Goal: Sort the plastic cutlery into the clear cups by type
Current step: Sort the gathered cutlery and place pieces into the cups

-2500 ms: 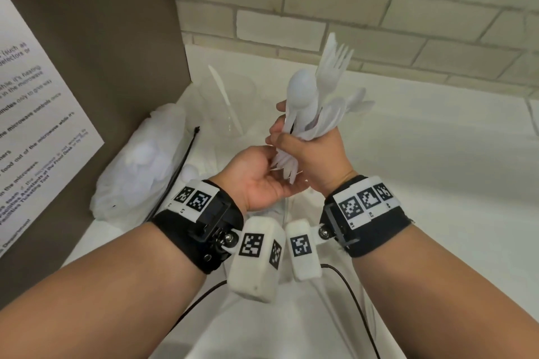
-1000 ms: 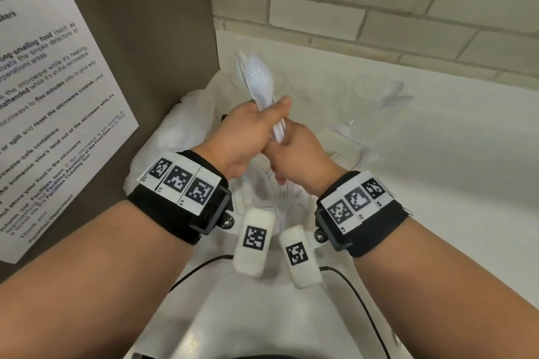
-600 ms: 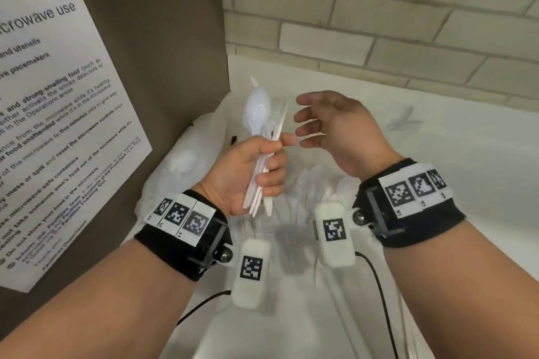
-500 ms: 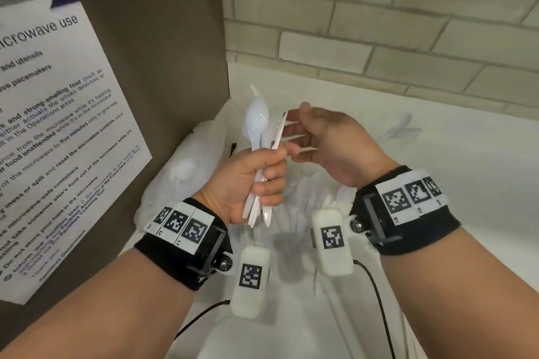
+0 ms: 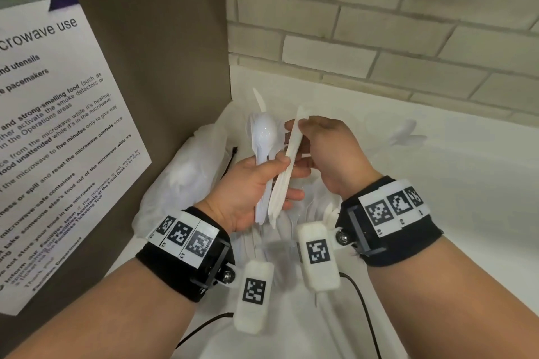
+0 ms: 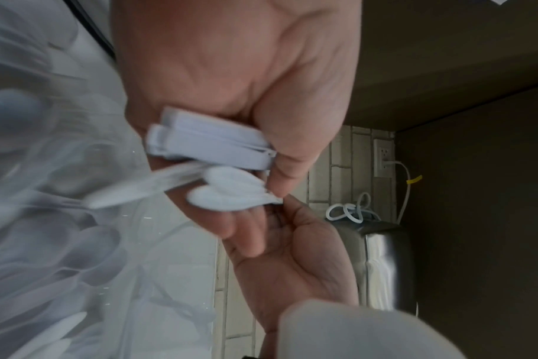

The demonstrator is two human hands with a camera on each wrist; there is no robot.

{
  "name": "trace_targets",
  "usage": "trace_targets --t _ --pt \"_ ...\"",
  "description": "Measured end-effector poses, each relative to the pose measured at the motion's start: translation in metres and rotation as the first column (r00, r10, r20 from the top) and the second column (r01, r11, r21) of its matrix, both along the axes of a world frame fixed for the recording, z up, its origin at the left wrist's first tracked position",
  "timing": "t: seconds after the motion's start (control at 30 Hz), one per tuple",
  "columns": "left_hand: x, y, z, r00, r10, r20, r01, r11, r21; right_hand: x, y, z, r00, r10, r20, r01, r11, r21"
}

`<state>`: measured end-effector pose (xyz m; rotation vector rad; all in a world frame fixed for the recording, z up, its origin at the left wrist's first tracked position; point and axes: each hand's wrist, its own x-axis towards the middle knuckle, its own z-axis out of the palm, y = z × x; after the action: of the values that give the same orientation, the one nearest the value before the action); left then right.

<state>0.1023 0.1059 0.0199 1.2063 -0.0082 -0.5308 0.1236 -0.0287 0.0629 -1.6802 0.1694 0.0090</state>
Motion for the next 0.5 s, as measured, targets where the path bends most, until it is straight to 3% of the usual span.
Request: trace_targets --t 0.1,0.17,0.27,0.37,0.5 --pt "0.002 0.000 -0.003 0.998 0.070 0.000 -0.070 0.997 0.043 0.004 -0.006 0.006 0.978 -0.198 0.069 0.185 0.969 0.163" --pt "0.004 0.000 -0.005 0.990 0.133 0.051 -0.139 0.981 0.139 0.003 -0.010 0.012 0.963 -0.235 0.128 0.212 0.962 0.174" --pt "0.007 -0.001 -0.009 0.960 0.157 0.232 -0.226 0.924 0.310 -0.001 -0.007 0.015 0.987 -0.077 0.140 0.086 0.995 -0.058" --pt "0.008 -0.005 -0.009 0.924 0.099 0.369 -0.248 0.890 0.382 -0.004 0.005 0.010 0.977 0.085 0.193 0.000 0.915 -0.404" --pt "0.006 -0.007 -0.005 0.938 0.069 0.341 -0.168 0.947 0.272 0.002 0.004 0.002 0.974 0.089 0.208 0.026 0.870 -0.493"
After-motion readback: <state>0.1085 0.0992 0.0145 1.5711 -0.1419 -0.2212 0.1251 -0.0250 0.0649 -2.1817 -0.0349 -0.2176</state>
